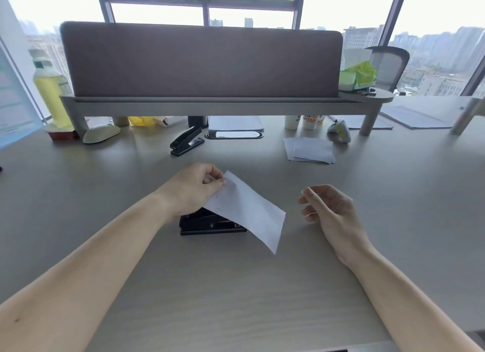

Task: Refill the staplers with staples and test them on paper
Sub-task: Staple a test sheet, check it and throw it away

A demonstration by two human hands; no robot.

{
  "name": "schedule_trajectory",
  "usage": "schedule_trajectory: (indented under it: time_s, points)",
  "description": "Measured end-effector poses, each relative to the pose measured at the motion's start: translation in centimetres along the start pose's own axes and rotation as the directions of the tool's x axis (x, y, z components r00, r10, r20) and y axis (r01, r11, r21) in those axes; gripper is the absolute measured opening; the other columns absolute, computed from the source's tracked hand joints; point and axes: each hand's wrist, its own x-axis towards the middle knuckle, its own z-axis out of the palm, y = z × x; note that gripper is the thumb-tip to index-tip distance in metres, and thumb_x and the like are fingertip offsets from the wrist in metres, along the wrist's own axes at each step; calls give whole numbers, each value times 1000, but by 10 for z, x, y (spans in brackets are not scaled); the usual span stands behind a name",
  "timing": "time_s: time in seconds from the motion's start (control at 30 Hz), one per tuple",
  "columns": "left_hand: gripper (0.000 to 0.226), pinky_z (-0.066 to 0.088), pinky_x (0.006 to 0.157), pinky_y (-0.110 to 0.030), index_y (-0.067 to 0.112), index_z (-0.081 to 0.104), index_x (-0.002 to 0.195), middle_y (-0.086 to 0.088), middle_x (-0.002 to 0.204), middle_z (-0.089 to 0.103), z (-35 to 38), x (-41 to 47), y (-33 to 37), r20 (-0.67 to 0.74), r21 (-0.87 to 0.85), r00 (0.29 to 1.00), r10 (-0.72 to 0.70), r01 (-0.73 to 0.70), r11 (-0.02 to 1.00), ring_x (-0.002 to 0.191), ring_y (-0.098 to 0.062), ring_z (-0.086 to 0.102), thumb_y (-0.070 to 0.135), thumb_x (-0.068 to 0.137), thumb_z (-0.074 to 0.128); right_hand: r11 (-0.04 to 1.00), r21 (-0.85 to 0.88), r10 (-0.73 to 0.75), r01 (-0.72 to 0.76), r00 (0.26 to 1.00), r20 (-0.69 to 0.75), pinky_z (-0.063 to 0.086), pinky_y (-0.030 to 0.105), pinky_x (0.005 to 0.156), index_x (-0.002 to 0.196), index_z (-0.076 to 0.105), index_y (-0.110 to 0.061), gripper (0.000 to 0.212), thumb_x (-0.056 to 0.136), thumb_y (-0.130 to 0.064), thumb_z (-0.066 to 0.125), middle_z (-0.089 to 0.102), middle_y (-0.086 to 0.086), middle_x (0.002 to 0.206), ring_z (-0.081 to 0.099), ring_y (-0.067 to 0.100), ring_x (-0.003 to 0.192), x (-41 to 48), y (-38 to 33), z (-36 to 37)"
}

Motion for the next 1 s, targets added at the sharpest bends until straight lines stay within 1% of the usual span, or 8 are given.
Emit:
schedule_trajectory:
  time_s: [0.2, 0.4, 0.5, 0.57, 0.67, 0.73, 0.87, 1.0]
  points:
    - [12, 49, 71, -25, 27, 76, 99, 8, 81, 73, -6, -4, 2, 19, 74, 997, 81, -82, 994, 72, -9, 63, 29, 100, 64, 982, -183, -33, 41, 998, 44, 59, 36, 77, 95, 75, -21, 9, 100, -27, 70, 80, -2, 88, 72, 10, 73, -3, -2, 5]
    - [17, 57, 84, -28, 28, 79, 100, 10, 91, 79, 3, -7, 18, -22, 93, 972, 235, -232, 968, 89, -8, 73, 23, 101, 63, 951, -270, -107, 152, 979, 173, 58, 32, 79, 93, 75, -28, 11, 99, -36, 69, 80, -8, 92, 74, 14, 87, -11, -15, 24]
    - [16, 55, 85, -15, 27, 81, 101, 17, 94, 79, 8, -11, 24, -40, 105, 943, 329, -324, 940, 92, 5, 71, 21, 100, 65, 966, -210, -90, 149, 960, 266, 60, 38, 80, 95, 76, -26, 19, 95, -44, 72, 80, -9, 87, 73, 12, 81, -14, -26, 47]
    - [16, 51, 86, -9, 26, 81, 103, 19, 96, 78, 11, -13, 23, -43, 126, 927, 372, -364, 923, 95, 8, 70, 20, 100, 66, 976, -178, -77, 128, 960, 268, 55, 44, 69, 90, 73, -17, 33, 88, -50, 73, 73, -4, 73, 66, 21, 67, -13, -27, 62]
    - [12, 50, 82, -7, 25, 80, 101, 18, 95, 78, 15, -17, 17, -113, 131, 913, 392, -377, 917, 94, 9, 70, 21, 97, 70, 991, -92, -70, 92, 974, 217, 46, 42, 63, 89, 69, -8, 36, 83, -44, 73, 70, 21, 77, 58, 25, 63, -11, -20, 75]
    - [11, 54, 83, -16, 29, 78, 102, 17, 96, 77, 15, -22, 9, -214, 92, 904, 370, -358, 929, 94, 4, 71, 29, 92, 76, 996, -45, -65, 75, 979, 193, 42, 40, 64, 86, 67, -7, 34, 84, -40, 71, 68, 30, 83, 55, 22, 66, -14, -17, 79]
    - [12, 61, 66, -37, 28, 77, 98, 6, 86, 79, 13, -33, -8, -201, -188, 952, 231, -269, 945, 72, -19, 75, 21, 88, 81, 995, 58, -85, 75, 977, 194, 48, 41, 66, 90, 73, -12, 9, 98, -13, 70, 75, 27, 86, 65, 25, 70, -22, -14, 78]
    - [18, 47, 54, -22, 26, 79, 87, 14, 66, 72, 20, -37, -14, -262, -248, 936, 236, -301, 921, 53, -8, 59, 9, 89, 78, 990, 93, -120, 105, 979, 167, 52, 36, 64, 93, 74, -18, 22, 98, 2, 66, 81, 13, 87, 70, 22, 73, -24, -15, 79]
